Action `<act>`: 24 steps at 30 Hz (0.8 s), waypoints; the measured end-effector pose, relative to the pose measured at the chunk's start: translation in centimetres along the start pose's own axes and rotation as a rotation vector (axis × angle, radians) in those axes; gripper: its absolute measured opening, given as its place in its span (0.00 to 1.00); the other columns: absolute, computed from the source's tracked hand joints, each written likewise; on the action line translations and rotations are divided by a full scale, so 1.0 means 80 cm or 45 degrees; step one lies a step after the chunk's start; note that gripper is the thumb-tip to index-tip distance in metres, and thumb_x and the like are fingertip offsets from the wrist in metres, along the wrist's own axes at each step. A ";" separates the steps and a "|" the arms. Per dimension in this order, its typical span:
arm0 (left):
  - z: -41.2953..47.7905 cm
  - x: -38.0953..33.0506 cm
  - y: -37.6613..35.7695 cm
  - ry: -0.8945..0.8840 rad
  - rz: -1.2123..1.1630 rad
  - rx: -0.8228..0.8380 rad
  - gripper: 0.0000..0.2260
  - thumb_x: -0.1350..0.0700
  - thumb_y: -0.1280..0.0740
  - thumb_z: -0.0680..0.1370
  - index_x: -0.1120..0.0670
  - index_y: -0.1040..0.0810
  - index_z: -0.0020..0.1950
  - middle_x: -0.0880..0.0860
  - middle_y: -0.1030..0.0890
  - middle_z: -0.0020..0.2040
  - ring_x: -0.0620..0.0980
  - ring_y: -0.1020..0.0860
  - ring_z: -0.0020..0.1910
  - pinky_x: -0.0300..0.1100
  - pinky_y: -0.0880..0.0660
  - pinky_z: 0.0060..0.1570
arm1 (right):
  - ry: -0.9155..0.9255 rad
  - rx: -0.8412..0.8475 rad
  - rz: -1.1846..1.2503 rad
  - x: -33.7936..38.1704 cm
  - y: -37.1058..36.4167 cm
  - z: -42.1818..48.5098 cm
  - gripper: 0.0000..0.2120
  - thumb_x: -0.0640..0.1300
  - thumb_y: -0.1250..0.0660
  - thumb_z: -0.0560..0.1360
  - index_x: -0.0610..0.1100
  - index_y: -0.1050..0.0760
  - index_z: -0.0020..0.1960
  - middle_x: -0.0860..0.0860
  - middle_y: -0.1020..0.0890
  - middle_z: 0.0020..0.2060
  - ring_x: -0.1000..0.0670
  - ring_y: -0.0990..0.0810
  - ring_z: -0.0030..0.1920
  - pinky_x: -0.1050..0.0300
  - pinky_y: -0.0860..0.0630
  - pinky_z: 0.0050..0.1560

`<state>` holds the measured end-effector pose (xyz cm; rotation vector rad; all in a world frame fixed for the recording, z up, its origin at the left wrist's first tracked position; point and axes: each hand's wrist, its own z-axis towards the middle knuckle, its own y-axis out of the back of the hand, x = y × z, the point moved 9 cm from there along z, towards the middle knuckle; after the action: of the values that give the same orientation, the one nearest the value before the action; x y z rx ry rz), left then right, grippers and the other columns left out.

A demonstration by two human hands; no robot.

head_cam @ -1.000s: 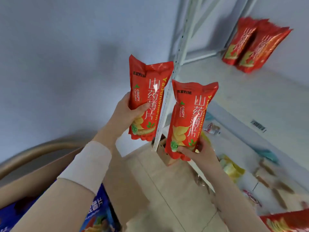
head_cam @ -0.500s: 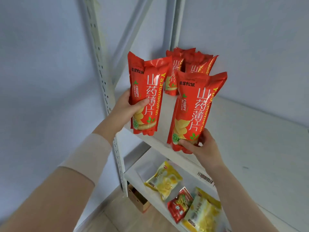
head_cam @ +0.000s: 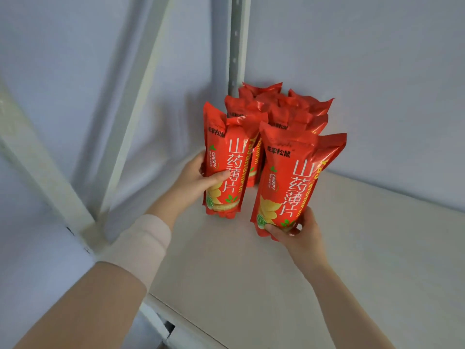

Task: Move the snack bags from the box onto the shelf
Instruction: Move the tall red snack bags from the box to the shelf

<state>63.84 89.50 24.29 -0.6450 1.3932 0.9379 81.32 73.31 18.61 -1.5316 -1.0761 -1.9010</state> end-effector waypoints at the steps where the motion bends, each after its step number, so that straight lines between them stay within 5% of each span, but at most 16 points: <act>1: 0.011 0.005 0.001 -0.004 -0.010 0.006 0.26 0.45 0.24 0.63 0.42 0.30 0.58 0.40 0.23 0.55 0.42 0.24 0.56 0.42 0.26 0.58 | 0.000 -0.016 -0.005 -0.002 -0.003 0.009 0.28 0.39 0.22 0.63 0.49 0.35 0.55 0.61 0.24 0.44 0.58 0.23 0.42 0.63 0.23 0.41; 5: 0.042 0.022 0.005 -0.013 -0.036 0.027 0.28 0.52 0.23 0.64 0.45 0.30 0.61 0.41 0.23 0.55 0.41 0.25 0.56 0.38 0.27 0.56 | 0.008 -0.046 0.010 -0.007 -0.011 0.038 0.28 0.36 0.22 0.63 0.48 0.35 0.55 0.62 0.26 0.43 0.62 0.24 0.41 0.72 0.26 0.36; 11: 0.062 0.034 -0.003 -0.017 -0.007 0.103 0.29 0.45 0.25 0.61 0.43 0.30 0.60 0.40 0.23 0.57 0.41 0.25 0.59 0.35 0.28 0.55 | 0.012 -0.126 -0.086 -0.013 -0.012 0.058 0.31 0.38 0.21 0.61 0.43 0.33 0.59 0.51 0.28 0.51 0.61 0.27 0.44 0.72 0.29 0.39; 15: 0.066 0.041 -0.006 -0.021 0.016 0.104 0.34 0.40 0.27 0.59 0.44 0.31 0.63 0.45 0.24 0.62 0.48 0.27 0.64 0.45 0.29 0.63 | 0.002 -0.137 -0.148 -0.021 -0.014 0.059 0.36 0.40 0.21 0.61 0.41 0.34 0.64 0.47 0.30 0.57 0.54 0.28 0.51 0.58 0.26 0.53; 18: 0.060 0.038 -0.006 -0.030 0.006 0.079 0.33 0.41 0.27 0.60 0.43 0.33 0.62 0.41 0.25 0.60 0.44 0.27 0.63 0.40 0.29 0.60 | 0.008 -0.154 -0.117 -0.027 -0.015 0.056 0.38 0.41 0.21 0.61 0.42 0.36 0.65 0.46 0.29 0.60 0.50 0.27 0.57 0.48 0.25 0.59; 24: 0.042 0.035 -0.004 -0.007 0.026 0.051 0.42 0.50 0.25 0.65 0.56 0.41 0.74 0.52 0.32 0.71 0.48 0.33 0.70 0.42 0.35 0.67 | 0.065 -0.134 -0.093 -0.018 -0.014 0.042 0.45 0.41 0.21 0.61 0.44 0.42 0.71 0.48 0.35 0.65 0.51 0.32 0.66 0.50 0.30 0.65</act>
<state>65.67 92.63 21.87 -0.5986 1.4126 0.9250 82.83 76.50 17.15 -1.5101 -1.0381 -2.0647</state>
